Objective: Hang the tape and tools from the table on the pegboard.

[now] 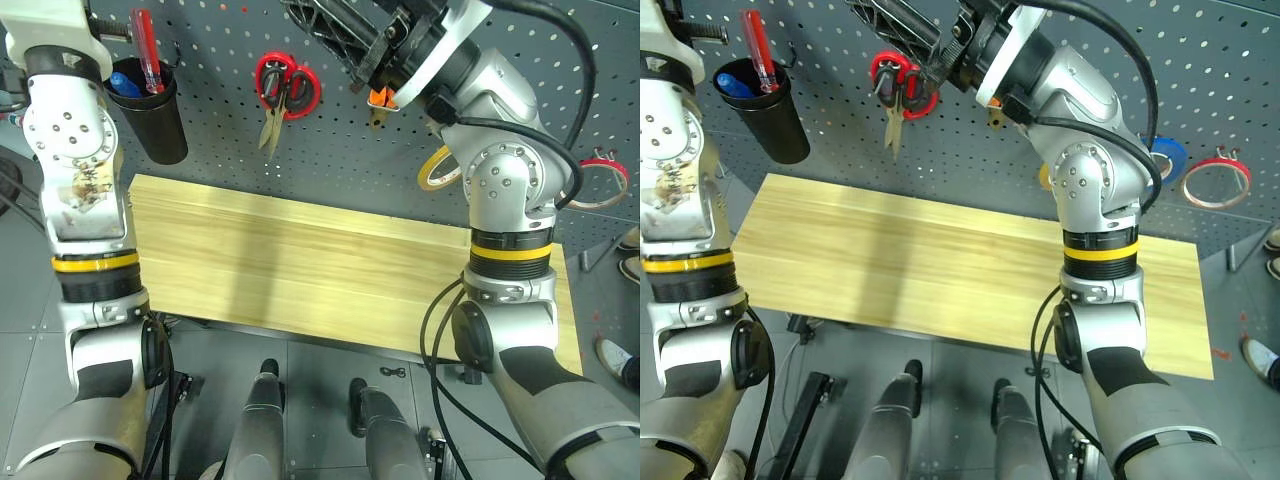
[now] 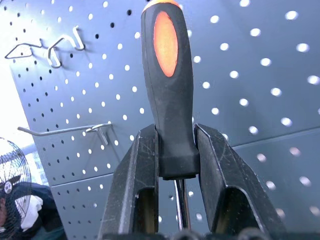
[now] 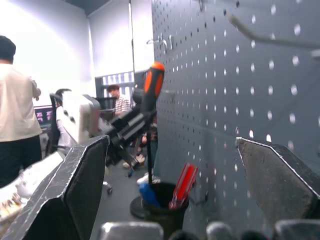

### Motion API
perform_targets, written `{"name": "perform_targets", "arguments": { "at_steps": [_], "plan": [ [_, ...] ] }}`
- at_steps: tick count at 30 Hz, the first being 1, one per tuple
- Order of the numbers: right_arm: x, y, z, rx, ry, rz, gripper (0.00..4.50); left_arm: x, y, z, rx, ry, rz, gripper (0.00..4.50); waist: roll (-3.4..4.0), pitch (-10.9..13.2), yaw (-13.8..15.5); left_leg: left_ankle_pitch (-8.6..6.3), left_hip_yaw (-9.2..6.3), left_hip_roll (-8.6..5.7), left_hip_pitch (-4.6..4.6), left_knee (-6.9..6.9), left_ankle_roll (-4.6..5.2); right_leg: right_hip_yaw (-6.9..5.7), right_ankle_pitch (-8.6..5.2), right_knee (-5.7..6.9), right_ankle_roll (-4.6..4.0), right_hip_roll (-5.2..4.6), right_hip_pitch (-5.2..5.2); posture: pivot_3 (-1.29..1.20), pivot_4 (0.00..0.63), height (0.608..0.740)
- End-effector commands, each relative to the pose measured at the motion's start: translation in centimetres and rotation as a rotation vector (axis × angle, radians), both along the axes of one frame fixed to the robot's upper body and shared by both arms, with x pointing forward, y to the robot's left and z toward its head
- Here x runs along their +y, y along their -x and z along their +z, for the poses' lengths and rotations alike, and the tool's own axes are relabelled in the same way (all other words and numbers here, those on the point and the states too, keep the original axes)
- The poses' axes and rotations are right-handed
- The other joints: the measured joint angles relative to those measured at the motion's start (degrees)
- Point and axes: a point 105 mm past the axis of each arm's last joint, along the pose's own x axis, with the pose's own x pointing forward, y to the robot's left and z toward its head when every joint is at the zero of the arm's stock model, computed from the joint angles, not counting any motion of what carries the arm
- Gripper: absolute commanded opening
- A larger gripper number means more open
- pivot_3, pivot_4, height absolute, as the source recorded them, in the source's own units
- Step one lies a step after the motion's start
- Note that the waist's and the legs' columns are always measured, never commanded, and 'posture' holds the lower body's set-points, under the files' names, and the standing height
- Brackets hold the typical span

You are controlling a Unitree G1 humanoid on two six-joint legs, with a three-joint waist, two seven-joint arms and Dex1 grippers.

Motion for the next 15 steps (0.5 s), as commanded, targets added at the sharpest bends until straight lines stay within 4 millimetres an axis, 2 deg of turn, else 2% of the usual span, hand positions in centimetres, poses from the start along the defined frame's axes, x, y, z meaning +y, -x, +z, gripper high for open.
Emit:
{"name": "perform_targets", "arguments": {
  "at_steps": [1, 7, 15],
  "plan": [
    [0.0, 1.1, 1.5, -0.073, -0.033, -0.005, 4.50, -1.4, 0.4, 1.8, -0.116, -0.009, -0.068, 0.60, -0.05, -0.07, 0.30, 0.01, 0.00, 0.00, 0.00, 0.01, -0.01, 0.00, 0.02, 0.00, -0.02, 0.00, 0.00, 0.21, 0.222, 0.740],
    [-0.2, 0.8, 0.9, -0.060, -0.019, -0.033, 4.50, -1.3, -1.1, 1.9, -0.139, 0.048, -0.082, 0.60, -0.02, -0.39, 0.46, 0.07, -0.01, 0.01, 0.00, 0.06, -0.04, -0.04, 0.03, 0.19, -0.04, 0.00, 0.00, 0.19, 0.220, 0.740],
    [-0.5, 0.7, 0.2, -0.042, -0.001, -0.060, 4.50, -0.3, -3.6, -1.0, -0.057, 0.122, -0.091, 0.60, -0.04, -0.82, 0.45, 0.12, 0.00, 0.03, 0.02, 0.07, -0.04, -0.05, 0.04, 0.24, -0.06, 0.01, 0.00, 0.16, 0.230, 0.740]
  ]
}}
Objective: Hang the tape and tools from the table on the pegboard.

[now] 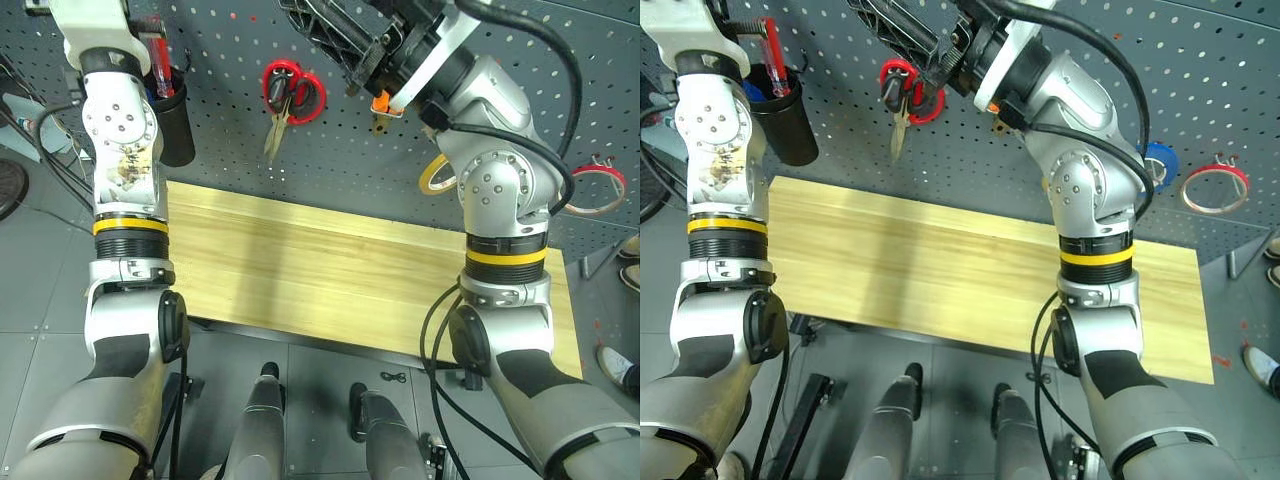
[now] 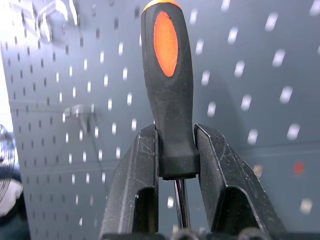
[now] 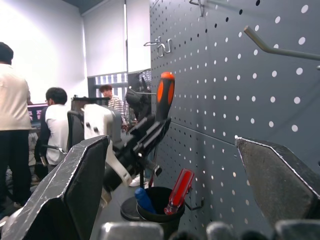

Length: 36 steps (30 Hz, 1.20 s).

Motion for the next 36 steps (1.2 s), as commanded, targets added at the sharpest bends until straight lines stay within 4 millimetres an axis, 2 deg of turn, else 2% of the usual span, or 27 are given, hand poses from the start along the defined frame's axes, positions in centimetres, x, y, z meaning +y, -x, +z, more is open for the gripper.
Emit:
{"name": "perform_targets", "arguments": {
  "at_steps": [1, 2, 10, 15, 21, 24, 27, 29, 33, 35, 36],
  "plan": [
    [-0.1, 1.2, 0.7, -0.053, 0.005, -0.002, 4.50, -0.1, 0.5, 0.7, -0.056, 0.010, -0.031, 0.60, -0.01, -0.01, -0.02, 0.01, 0.00, 0.00, 0.00, 0.01, 0.01, -0.01, 0.00, 0.00, -0.01, 0.00, 0.00, 0.16, 0.230, 0.740],
    [-0.1, 1.1, 0.6, -0.048, 0.009, -0.005, 4.50, -0.2, 0.3, 0.4, -0.046, 0.010, -0.042, 0.60, -0.01, -0.02, -0.03, 0.01, 0.00, 0.00, 0.00, 0.01, 0.02, -0.01, 0.01, 0.00, -0.02, 0.00, 0.00, 0.16, 0.230, 0.740],
    [-0.2, 0.6, 0.3, -0.032, 0.016, -0.021, 4.50, -0.1, -0.4, -0.5, -0.010, 0.022, -0.067, 4.37, -0.01, -0.03, -0.05, 0.03, -0.01, 0.00, 0.01, 0.02, 0.05, -0.01, 0.02, 0.07, -0.02, 0.00, 0.00, 0.16, 0.245, 0.740],
    [-0.3, 0.3, 0.0, -0.026, 0.022, -0.030, 4.50, 0.1, 0.1, -0.4, -0.010, 0.015, -0.074, 4.45, -0.01, -0.03, -0.11, 0.04, -0.01, 0.00, 0.03, 0.03, 0.07, -0.01, 0.03, 0.09, -0.03, 0.00, 0.01, 0.16, 0.245, 0.740],
    [-1.3, 0.2, -1.5, -0.010, 0.085, -0.053, 4.50, -0.1, 2.1, -0.5, 0.018, -0.020, -0.154, 4.45, -0.01, -0.03, -0.06, 0.06, -0.03, 0.01, 0.02, 0.05, 0.06, -0.01, 0.03, 0.41, -0.03, 0.00, 0.03, 0.17, 0.249, 0.740],
    [-3.3, 0.0, -3.9, 0.023, 0.196, -0.097, 4.50, -1.5, 4.5, 0.8, 0.053, -0.097, -0.343, 4.45, -0.01, -0.03, -0.09, 0.08, -0.07, 0.01, 0.03, 0.07, 0.08, -0.02, 0.03, 0.47, -0.04, 0.00, 0.03, 0.18, 0.254, 0.740],
    [-4.2, 0.0, -5.7, 0.053, 0.268, -0.121, 4.50, -2.8, 5.4, 0.6, 0.124, -0.144, -0.445, 4.45, 0.00, -0.03, -0.05, 0.08, -0.09, 0.01, 0.08, 0.08, 0.08, -0.03, 0.03, 0.46, -0.03, 0.00, 0.10, 0.20, 0.258, 0.740],
    [-5.0, 0.0, -7.8, 0.099, 0.323, -0.144, 4.50, -4.7, 5.5, -1.4, 0.259, -0.184, -0.594, 4.45, 0.03, -0.14, -0.08, 0.10, -0.09, 0.01, 0.15, 0.12, 0.12, -0.03, 0.02, 0.47, -0.03, 0.00, 0.13, 0.21, 0.262, 0.740],
    [-6.4, 0.6, -12.9, 0.207, 0.463, -0.183, 4.50, -7.9, 6.4, -9.2, 0.632, -0.259, -0.829, 4.45, 0.11, -0.68, -0.36, 0.10, -0.08, 0.02, 0.33, 0.11, 0.14, -0.01, 0.01, 0.48, -0.03, 0.00, 0.30, 0.21, 0.262, 0.740],
    [-7.3, 0.6, -15.7, 0.249, 0.541, -0.256, 4.50, -8.8, 7.1, -13.0, 0.786, -0.309, -0.866, 4.45, 0.11, -0.68, -0.63, 0.09, -0.08, 0.03, 0.37, 0.12, 0.16, -0.01, 0.00, 0.44, -0.04, 0.00, 0.32, 0.21, 0.262, 0.740],
    [-7.6, 0.7, -16.6, 0.260, 0.569, -0.277, 4.50, -9.1, 7.4, -14.1, 0.831, -0.316, -0.878, 4.45, 0.11, -0.68, -0.72, 0.11, -0.08, 0.03, 0.37, 0.19, 0.19, -0.01, -0.01, 0.42, -0.05, 0.00, 0.28, 0.21, 0.262, 0.740]
  ]
}}
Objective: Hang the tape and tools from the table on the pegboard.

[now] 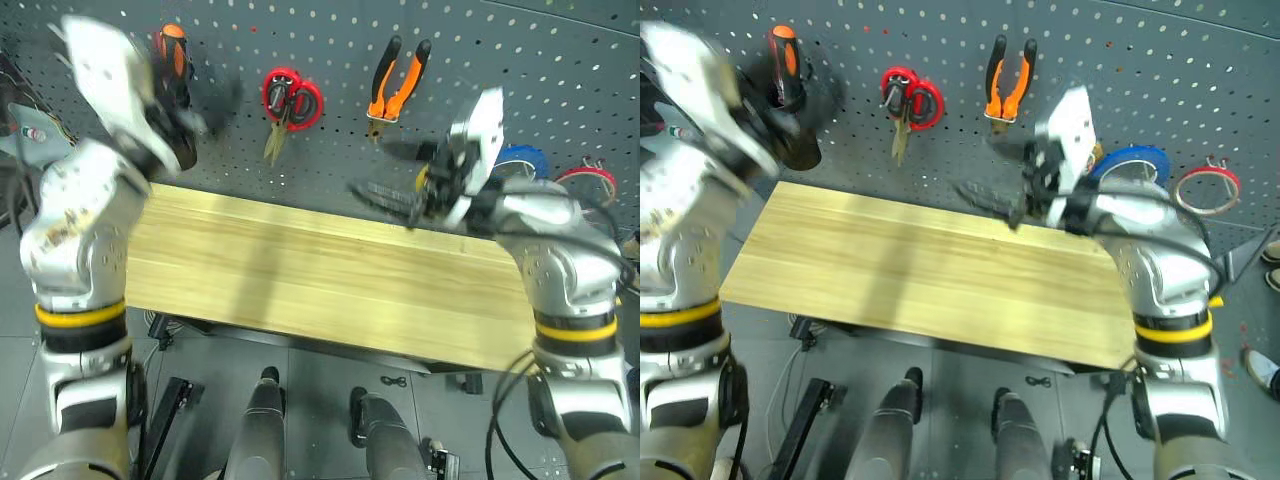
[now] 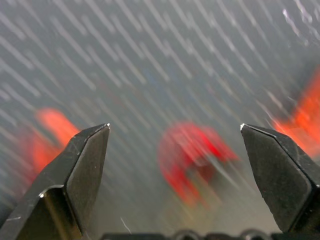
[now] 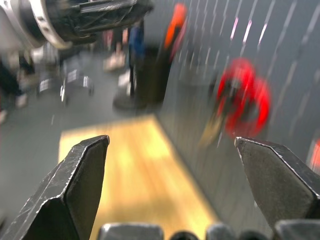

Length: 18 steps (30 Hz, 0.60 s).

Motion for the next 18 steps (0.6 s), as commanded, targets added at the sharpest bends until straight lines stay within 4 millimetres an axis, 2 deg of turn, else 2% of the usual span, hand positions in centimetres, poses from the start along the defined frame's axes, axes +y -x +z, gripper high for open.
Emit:
{"name": "perform_targets", "arguments": {
  "at_steps": [1, 5, 7, 9, 15, 18],
  "plan": [
    [-0.7, 1.0, -2.5, -0.005, 0.115, -0.066, 4.50, -2.4, 2.4, -2.9, 0.088, -0.120, -0.127, 4.45, 0.00, 0.00, -0.21, 0.03, 0.00, 0.01, 0.00, 0.03, 0.04, 0.00, 0.00, 0.03, 0.00, 0.01, 0.00, 0.19, 0.268, 0.740],
    [-2.2, 1.8, -8.1, 0.144, 0.210, -0.189, 4.50, -3.3, 4.0, -9.7, 0.300, -0.229, -0.188, 4.45, 0.08, -0.16, -0.87, 0.15, 0.06, 0.03, 0.08, 0.07, 0.19, 0.01, 0.02, 0.06, -0.04, 0.01, 0.06, 0.18, 0.268, 0.740],
    [-3.4, 1.7, -10.9, 0.211, 0.246, -0.287, 4.50, -3.1, 3.9, -13.3, 0.378, -0.301, -0.168, 4.45, 0.24, -0.69, -1.16, 0.16, 0.11, 0.05, 0.12, 0.07, 0.21, 0.04, 0.00, 0.04, -0.05, 0.00, 0.08, 0.16, 0.264, 0.740],
    [-4.7, 1.4, -13.2, 0.262, 0.268, -0.382, 4.50, -3.0, 3.5, -15.9, 0.441, -0.314, -0.158, 4.45, 0.29, -0.92, -1.23, 0.17, 0.17, 0.05, 0.18, 0.07, 0.23, 0.09, -0.01, 0.02, -0.06, 0.00, 0.10, 0.16, 0.264, 0.740],
    [-7.6, 0.4, -16.4, 0.298, 0.294, -0.580, 4.50, -3.3, 2.6, -19.2, 0.480, -0.334, -0.181, 4.45, 0.32, -1.62, -1.71, 0.29, 0.22, 0.08, 0.25, 0.07, 0.39, 0.10, -0.07, -0.04, 0.14, 0.00, 0.12, 0.12, 0.249, 0.740],
    [-8.3, 0.4, -17.0, 0.301, 0.288, -0.632, 4.50, -3.3, 2.5, -20.1, 0.490, -0.346, -0.193, 4.45, 0.43, -2.34, -2.04, 0.29, 0.24, 0.08, 0.26, 0.06, 0.39, 0.10, -0.05, -0.11, 0.20, 0.00, 0.19, 0.12, 0.233, 0.740]
  ]
}}
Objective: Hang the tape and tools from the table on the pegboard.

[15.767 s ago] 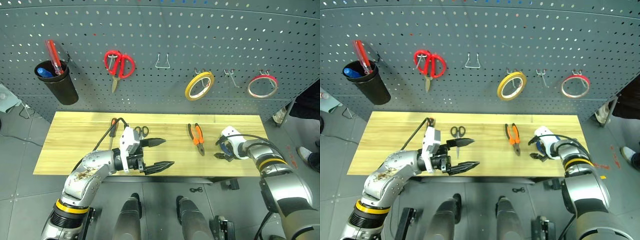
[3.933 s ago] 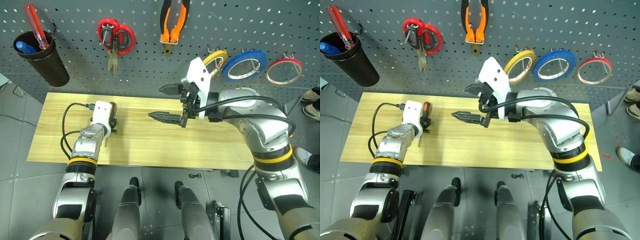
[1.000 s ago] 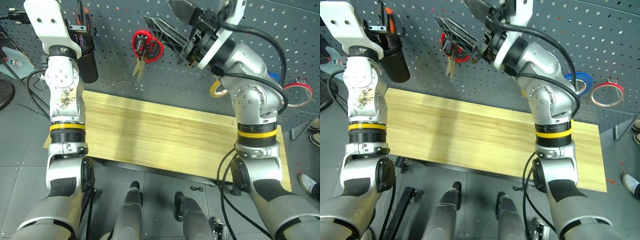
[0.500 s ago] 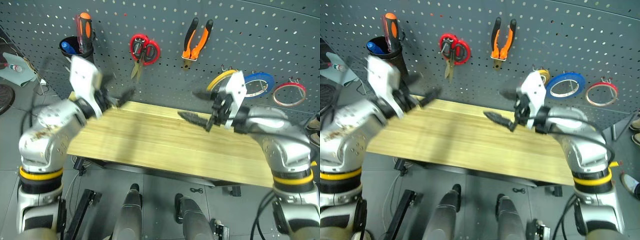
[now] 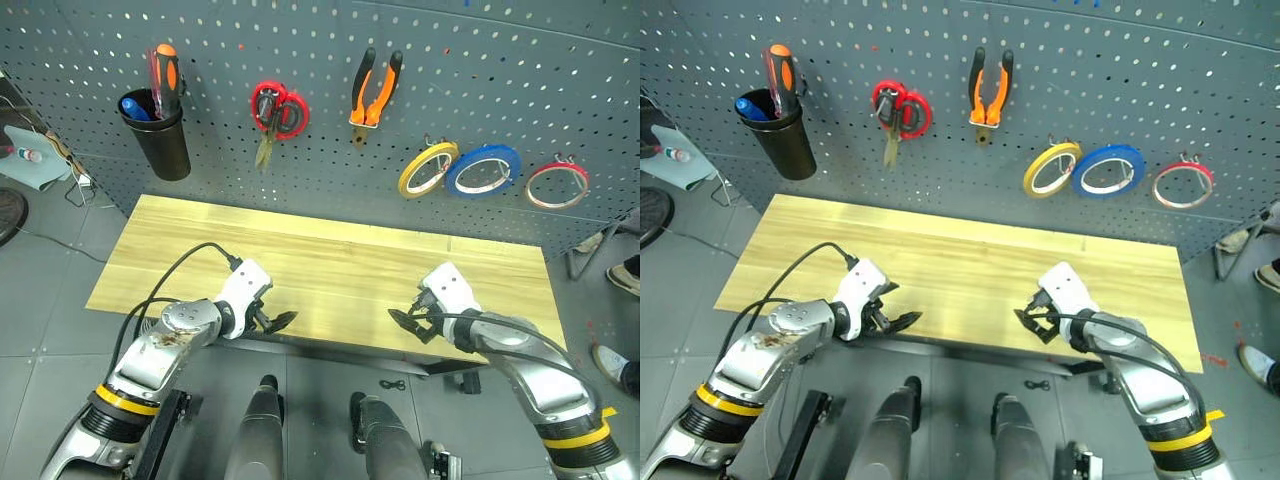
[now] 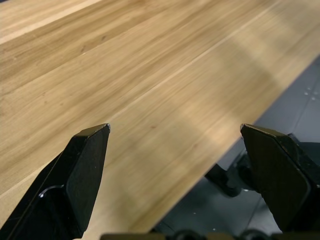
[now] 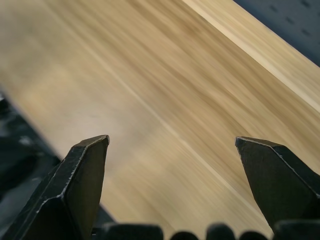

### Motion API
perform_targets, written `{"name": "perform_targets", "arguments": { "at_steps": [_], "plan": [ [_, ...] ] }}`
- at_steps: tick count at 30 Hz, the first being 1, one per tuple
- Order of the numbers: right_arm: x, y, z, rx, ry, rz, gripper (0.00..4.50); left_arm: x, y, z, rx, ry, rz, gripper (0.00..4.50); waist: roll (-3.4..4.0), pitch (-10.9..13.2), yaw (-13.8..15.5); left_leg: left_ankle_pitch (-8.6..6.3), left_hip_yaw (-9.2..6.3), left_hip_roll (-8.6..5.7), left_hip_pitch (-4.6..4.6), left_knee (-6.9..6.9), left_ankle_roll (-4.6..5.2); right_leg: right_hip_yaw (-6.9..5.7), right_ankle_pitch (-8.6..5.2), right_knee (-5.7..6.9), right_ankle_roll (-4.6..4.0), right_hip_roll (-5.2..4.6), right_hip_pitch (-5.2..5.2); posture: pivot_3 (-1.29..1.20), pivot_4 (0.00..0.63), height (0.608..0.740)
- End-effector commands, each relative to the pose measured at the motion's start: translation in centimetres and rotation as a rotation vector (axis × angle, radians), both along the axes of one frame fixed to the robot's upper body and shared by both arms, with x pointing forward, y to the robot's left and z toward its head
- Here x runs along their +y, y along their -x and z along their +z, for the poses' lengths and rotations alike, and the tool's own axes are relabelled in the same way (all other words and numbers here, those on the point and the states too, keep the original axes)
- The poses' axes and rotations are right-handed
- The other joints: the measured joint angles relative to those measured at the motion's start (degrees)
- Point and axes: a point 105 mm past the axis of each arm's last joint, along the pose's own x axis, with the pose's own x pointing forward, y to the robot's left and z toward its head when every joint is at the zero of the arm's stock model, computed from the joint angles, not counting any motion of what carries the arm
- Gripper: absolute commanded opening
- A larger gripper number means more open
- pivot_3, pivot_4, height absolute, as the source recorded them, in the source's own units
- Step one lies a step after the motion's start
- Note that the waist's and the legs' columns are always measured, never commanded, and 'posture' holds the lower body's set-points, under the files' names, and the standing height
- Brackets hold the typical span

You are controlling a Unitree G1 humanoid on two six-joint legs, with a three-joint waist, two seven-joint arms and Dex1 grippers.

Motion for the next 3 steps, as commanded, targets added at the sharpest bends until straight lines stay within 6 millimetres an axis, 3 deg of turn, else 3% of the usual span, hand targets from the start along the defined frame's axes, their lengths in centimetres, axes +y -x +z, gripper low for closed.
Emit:
{"name": "perform_targets", "arguments": {
  "at_steps": [1, 3],
  "plan": [
    [-1.15, -0.23, 0.69, -0.063, 0.011, -0.062, 4.50, -0.36, -0.16, 0.04, -0.034, -0.016, -0.044, 4.45, 0.00, -0.35, -0.12, 0.00, -0.01, 0.00, 0.00, 0.00, 0.00, 0.00, 0.00, 0.00, -0.01, 0.00, 0.00, 0.12, 0.229, 0.740],
    [-1.32, -0.27, 0.71, -0.078, 0.017, -0.078, 4.50, -0.22, -0.54, -0.07, -0.043, -0.040, -0.048, 4.45, 0.02, -0.69, -0.27, 0.00, -0.02, 0.00, 0.00, -0.03, 0.01, 0.00, 0.01, -0.01, -0.01, 0.00, 0.00, 0.12, 0.223, 0.740]
  ]
}}
